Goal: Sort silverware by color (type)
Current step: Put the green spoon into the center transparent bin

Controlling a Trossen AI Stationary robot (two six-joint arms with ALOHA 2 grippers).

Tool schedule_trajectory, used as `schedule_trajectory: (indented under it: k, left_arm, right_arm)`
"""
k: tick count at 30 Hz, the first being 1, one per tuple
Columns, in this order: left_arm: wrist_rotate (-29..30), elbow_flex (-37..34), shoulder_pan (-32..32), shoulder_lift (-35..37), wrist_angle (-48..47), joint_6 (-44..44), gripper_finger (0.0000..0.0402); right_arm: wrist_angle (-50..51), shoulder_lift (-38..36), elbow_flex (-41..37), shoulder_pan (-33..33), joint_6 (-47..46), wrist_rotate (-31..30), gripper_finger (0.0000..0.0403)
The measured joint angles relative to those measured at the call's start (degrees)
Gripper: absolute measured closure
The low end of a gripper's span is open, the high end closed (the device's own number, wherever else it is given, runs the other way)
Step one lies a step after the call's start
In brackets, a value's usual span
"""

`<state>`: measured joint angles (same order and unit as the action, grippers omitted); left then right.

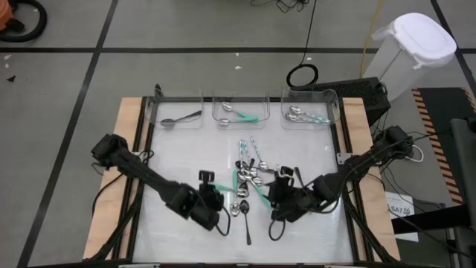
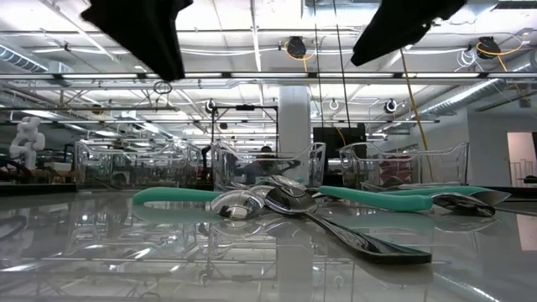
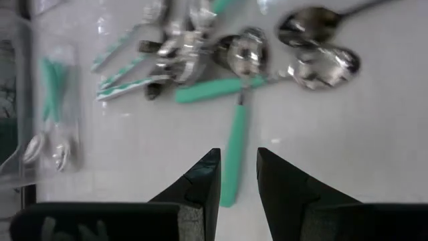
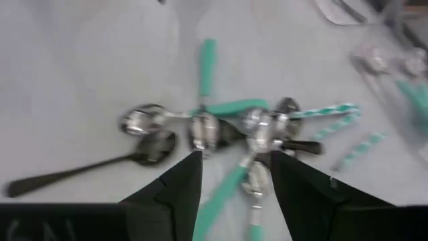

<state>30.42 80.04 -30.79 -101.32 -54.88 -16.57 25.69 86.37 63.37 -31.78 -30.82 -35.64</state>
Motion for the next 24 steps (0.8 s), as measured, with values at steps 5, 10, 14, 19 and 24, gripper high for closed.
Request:
schedule_trajectory:
  k: [5, 10, 14, 19, 24]
  left_arm:
    - [3.14, -0.01, -0.67, -3.83, 1.49, 2.34, 0.0303]
    - [2.26, -4.81, 1.83, -5.59, 12.26, 8.25, 0.0303]
    - [-4.27, -11.54, 5.17, -5.59, 22.07, 10.25, 0.0303]
    - [-4.72, -14.42, 7.40, -5.52, 23.73, 8.57, 0.0303]
    - [-5.03, -16.11, 9.40, -5.50, 26.91, 12.00, 0.0303]
  right_arm:
    - [-8.06, 0.68, -2.93, -2.79, -2.27, -0.12, 0.0232]
    - [-11.34, 3.27, -3.51, -5.21, -5.59, -0.28, 0.0232]
    - [-11.15, 6.23, -3.51, -7.38, -7.32, -0.28, 0.0232]
    - [-10.93, 9.98, -3.51, -9.38, -6.75, -0.37, 0.0232]
    - [-10.89, 12.03, -3.51, -9.55, -3.01, -0.50, 0.0232]
